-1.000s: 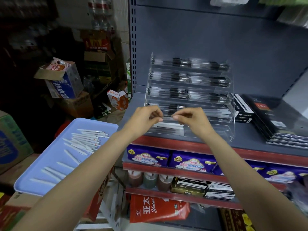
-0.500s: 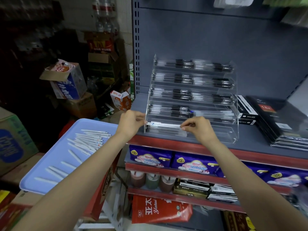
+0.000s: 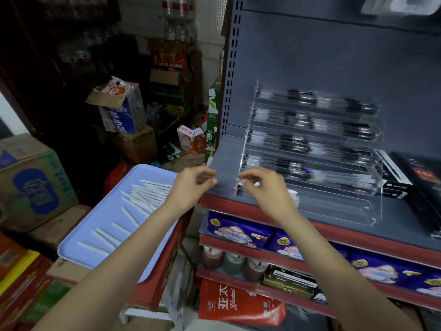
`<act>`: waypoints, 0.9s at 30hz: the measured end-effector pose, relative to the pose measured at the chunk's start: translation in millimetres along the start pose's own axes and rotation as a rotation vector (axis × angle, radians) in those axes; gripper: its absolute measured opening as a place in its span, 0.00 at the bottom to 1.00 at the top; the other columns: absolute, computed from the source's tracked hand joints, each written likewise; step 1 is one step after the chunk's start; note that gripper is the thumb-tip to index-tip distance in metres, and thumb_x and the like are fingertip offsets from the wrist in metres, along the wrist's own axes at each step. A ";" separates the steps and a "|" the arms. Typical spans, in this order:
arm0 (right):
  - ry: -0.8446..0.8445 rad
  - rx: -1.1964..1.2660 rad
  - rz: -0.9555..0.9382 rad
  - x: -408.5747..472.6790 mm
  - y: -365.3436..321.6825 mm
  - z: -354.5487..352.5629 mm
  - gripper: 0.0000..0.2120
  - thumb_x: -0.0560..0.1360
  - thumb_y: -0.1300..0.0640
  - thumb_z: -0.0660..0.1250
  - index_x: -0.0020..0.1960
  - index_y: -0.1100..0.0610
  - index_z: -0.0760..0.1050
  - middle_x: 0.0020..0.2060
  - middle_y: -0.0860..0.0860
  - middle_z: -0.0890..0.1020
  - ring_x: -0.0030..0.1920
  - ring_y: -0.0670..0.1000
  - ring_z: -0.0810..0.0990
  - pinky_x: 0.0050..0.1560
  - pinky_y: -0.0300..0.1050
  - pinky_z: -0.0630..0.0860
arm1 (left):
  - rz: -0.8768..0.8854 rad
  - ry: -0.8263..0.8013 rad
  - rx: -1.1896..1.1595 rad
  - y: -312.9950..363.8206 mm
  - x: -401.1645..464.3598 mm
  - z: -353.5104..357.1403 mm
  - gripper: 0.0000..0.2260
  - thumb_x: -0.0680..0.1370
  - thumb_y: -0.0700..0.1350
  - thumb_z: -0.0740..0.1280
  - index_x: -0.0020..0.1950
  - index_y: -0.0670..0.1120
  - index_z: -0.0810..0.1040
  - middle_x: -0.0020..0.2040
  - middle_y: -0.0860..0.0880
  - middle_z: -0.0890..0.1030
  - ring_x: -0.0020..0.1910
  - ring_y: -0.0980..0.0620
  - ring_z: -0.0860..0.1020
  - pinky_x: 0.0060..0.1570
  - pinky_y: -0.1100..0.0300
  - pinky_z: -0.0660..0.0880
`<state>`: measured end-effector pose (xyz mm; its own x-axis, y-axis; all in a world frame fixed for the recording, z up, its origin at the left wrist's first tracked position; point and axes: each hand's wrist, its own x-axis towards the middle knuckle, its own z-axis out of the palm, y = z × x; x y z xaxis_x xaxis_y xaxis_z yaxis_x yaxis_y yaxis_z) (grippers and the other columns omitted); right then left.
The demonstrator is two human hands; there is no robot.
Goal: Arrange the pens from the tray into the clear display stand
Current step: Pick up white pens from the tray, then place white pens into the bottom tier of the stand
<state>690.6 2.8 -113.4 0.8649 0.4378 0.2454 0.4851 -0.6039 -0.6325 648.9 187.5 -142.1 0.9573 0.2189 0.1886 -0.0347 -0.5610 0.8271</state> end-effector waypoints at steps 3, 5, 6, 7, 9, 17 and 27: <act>-0.066 0.049 -0.065 9.9 -38.7 44.4 0.11 0.76 0.62 0.63 0.55 0.54 0.80 0.48 0.50 0.81 0.46 0.48 0.78 0.49 0.37 0.72 | -0.050 0.027 0.069 -33.3 -5.6 -28.3 0.09 0.77 0.42 0.67 0.56 0.46 0.80 0.48 0.51 0.81 0.45 0.54 0.78 0.47 0.68 0.73; -0.124 0.076 -0.092 21.5 -60.7 78.5 0.12 0.77 0.62 0.62 0.56 0.55 0.79 0.49 0.52 0.81 0.47 0.50 0.78 0.51 0.41 0.74 | -0.089 0.057 0.141 -64.7 -6.4 -50.7 0.09 0.77 0.41 0.66 0.56 0.45 0.80 0.47 0.50 0.82 0.44 0.55 0.77 0.46 0.70 0.71; -0.158 0.082 -0.099 28.5 -69.2 97.1 0.12 0.77 0.63 0.61 0.57 0.56 0.79 0.50 0.53 0.80 0.48 0.51 0.78 0.52 0.41 0.73 | -0.113 0.072 0.177 -82.5 -5.7 -61.4 0.09 0.77 0.41 0.66 0.56 0.44 0.80 0.47 0.49 0.82 0.44 0.55 0.77 0.45 0.71 0.71; -0.197 0.078 -0.097 37.0 -76.6 118.4 0.13 0.77 0.64 0.60 0.58 0.57 0.78 0.51 0.54 0.80 0.49 0.52 0.78 0.53 0.41 0.73 | -0.139 0.081 0.204 -103.1 -4.2 -72.9 0.08 0.77 0.40 0.65 0.56 0.43 0.80 0.48 0.48 0.82 0.45 0.53 0.78 0.46 0.68 0.72; -0.270 0.051 -0.048 53.7 -84.7 162.5 0.14 0.78 0.64 0.58 0.59 0.58 0.77 0.53 0.56 0.79 0.51 0.54 0.78 0.55 0.45 0.73 | -0.198 0.078 0.258 -145.0 1.6 -93.2 0.09 0.77 0.38 0.64 0.55 0.42 0.80 0.50 0.45 0.83 0.47 0.48 0.80 0.51 0.59 0.75; -0.431 -0.286 0.247 131.7 -47.8 279.7 0.22 0.79 0.68 0.55 0.71 0.57 0.65 0.66 0.57 0.70 0.59 0.60 0.74 0.50 0.55 0.76 | -0.130 -0.309 0.513 -265.0 57.3 -131.0 0.20 0.80 0.37 0.55 0.72 0.44 0.65 0.72 0.44 0.67 0.70 0.46 0.67 0.67 0.54 0.64; -0.601 -0.420 0.325 165.2 -10.8 312.1 0.16 0.77 0.61 0.64 0.64 0.61 0.69 0.60 0.61 0.72 0.58 0.61 0.73 0.58 0.55 0.72 | 0.032 -0.542 0.665 -324.5 62.6 -122.7 0.22 0.83 0.44 0.47 0.76 0.43 0.45 0.77 0.47 0.42 0.77 0.51 0.46 0.74 0.58 0.52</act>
<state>788.1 289.6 -295.3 0.8118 0.4090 -0.4168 0.3326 -0.9105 -0.2456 684.9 481.2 -333.7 0.9696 -0.1214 -0.2123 -0.0508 -0.9491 0.3109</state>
